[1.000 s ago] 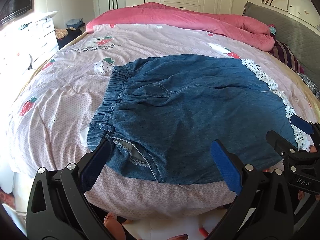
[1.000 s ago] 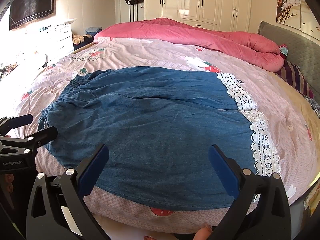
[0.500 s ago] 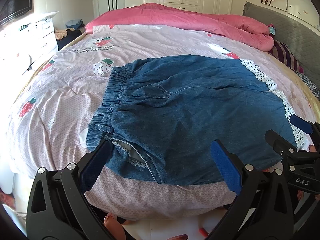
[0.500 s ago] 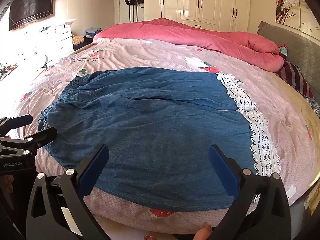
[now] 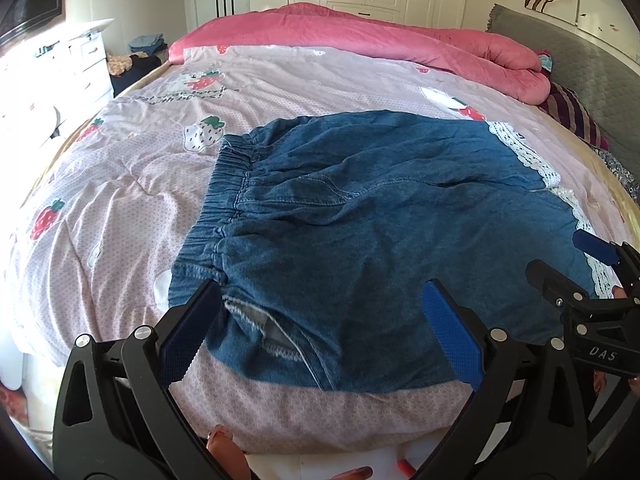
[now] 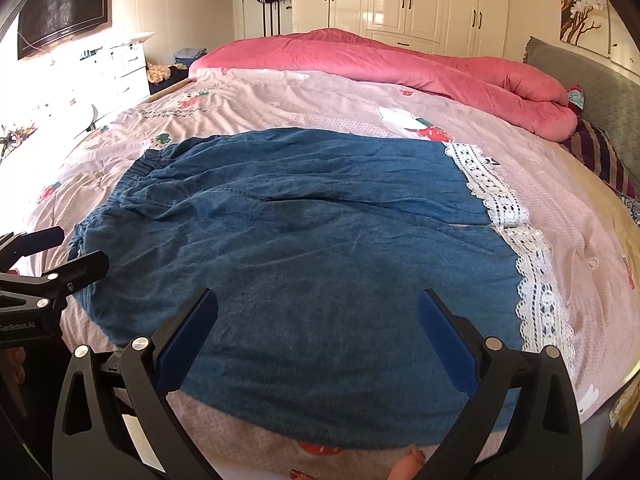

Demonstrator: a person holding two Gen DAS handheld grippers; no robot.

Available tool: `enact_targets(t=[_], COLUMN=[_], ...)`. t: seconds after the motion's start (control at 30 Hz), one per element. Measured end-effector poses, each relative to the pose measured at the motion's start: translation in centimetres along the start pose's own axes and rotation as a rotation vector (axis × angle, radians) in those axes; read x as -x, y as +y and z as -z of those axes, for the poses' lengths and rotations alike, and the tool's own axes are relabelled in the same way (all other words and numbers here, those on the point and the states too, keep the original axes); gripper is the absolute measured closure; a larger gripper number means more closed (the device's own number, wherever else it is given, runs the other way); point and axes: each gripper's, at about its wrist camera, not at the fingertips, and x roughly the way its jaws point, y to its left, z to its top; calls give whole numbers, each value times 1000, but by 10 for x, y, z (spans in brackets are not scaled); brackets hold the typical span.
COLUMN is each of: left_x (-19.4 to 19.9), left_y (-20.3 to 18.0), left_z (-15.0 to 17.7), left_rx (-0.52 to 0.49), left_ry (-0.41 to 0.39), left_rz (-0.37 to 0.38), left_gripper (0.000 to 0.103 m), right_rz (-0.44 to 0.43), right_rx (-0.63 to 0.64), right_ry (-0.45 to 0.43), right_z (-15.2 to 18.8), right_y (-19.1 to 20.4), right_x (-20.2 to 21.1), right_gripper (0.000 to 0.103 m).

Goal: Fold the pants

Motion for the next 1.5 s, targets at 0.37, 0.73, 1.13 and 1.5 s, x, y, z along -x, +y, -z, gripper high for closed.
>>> enact_targets(t=[0.37,0.73,1.13,1.5], left_x=[-46,-124,-165,-132], left_y=[62,93,86,103], left_z=[-67,-131,-137,-143], left_rx=[37,-97,-198,-123], left_ry=[10,82,103,-5], left_rz=[-50,2,71,170], left_gripper=[9,9,67,75], right_rz=[-153,-235,-224,-253], right_rx=[51,105,360,621], right_ry=[59,133,150,186], right_z=[-62,-145,-191,-199], right_y=[-8,-18,14,64], right_x=[-46,-124,-181,-219], right_gripper=[4,4,4,8])
